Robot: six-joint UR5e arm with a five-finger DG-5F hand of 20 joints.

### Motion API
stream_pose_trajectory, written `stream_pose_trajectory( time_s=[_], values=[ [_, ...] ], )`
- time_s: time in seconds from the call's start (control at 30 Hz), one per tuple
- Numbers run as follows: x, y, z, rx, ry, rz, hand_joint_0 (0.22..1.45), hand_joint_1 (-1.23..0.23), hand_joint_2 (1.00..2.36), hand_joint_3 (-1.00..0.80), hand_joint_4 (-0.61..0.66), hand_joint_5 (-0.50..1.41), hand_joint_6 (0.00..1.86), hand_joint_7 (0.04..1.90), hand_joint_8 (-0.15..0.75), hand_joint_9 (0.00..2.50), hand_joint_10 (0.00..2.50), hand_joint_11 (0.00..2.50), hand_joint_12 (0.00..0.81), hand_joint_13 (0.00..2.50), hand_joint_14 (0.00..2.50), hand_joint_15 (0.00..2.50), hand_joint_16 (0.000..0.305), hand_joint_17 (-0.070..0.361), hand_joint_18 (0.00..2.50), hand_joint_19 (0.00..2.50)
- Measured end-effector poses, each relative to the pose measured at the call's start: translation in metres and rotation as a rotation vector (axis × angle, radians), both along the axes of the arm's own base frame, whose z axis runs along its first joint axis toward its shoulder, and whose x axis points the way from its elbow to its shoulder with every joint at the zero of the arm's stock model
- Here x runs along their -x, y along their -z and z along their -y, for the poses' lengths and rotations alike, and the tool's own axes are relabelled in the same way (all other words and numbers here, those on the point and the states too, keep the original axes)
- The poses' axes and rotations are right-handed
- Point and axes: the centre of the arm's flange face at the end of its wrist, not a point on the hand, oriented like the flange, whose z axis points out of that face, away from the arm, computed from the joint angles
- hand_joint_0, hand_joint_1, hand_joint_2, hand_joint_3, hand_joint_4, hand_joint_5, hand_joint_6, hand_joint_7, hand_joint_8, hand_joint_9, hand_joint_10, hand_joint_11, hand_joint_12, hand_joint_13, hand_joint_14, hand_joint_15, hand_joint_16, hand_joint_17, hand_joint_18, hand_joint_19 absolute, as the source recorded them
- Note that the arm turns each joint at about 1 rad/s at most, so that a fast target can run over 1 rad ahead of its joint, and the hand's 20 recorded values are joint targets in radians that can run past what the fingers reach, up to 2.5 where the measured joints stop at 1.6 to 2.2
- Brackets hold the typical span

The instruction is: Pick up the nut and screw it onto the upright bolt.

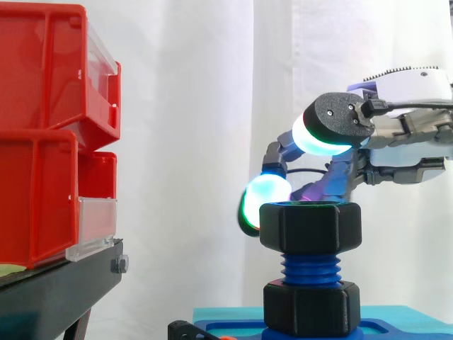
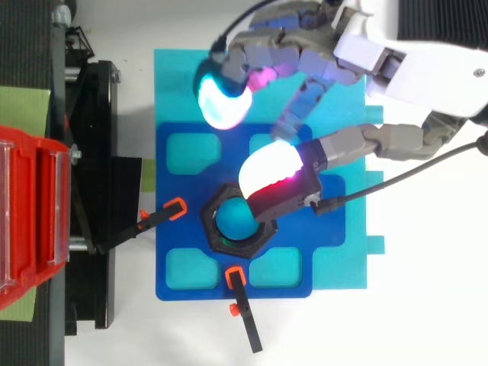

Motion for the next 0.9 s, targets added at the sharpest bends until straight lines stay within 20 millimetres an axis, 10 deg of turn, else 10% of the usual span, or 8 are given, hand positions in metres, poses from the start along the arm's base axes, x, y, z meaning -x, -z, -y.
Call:
stream_pose_trajectory(
  time_s=[0.53, 0.9],
  values=[
    [-0.007, -0.002, -0.033, 0.0, -0.017, 0.036, 0.43, -0.12, 1.0, -0.5, 0.01, -0.24, 0.5, 0.52, 0.139, 0.02, 0.0, 0.0, 0.32, 0.0, 0.0, 0.0, 0.046, 0.103, 0.0, 0.0],
    [-0.007, 0.0, -0.07, -0.004, -0.014, 0.028, 0.43, -0.08, 1.0, -0.5, -0.01, -0.26, 0.5, 0.52, 0.131, 0.0, 0.0, 0.0, 0.326, 0.0, 0.0, 0.0, 0.048, 0.109, 0.0, 0.0]
  ],
)
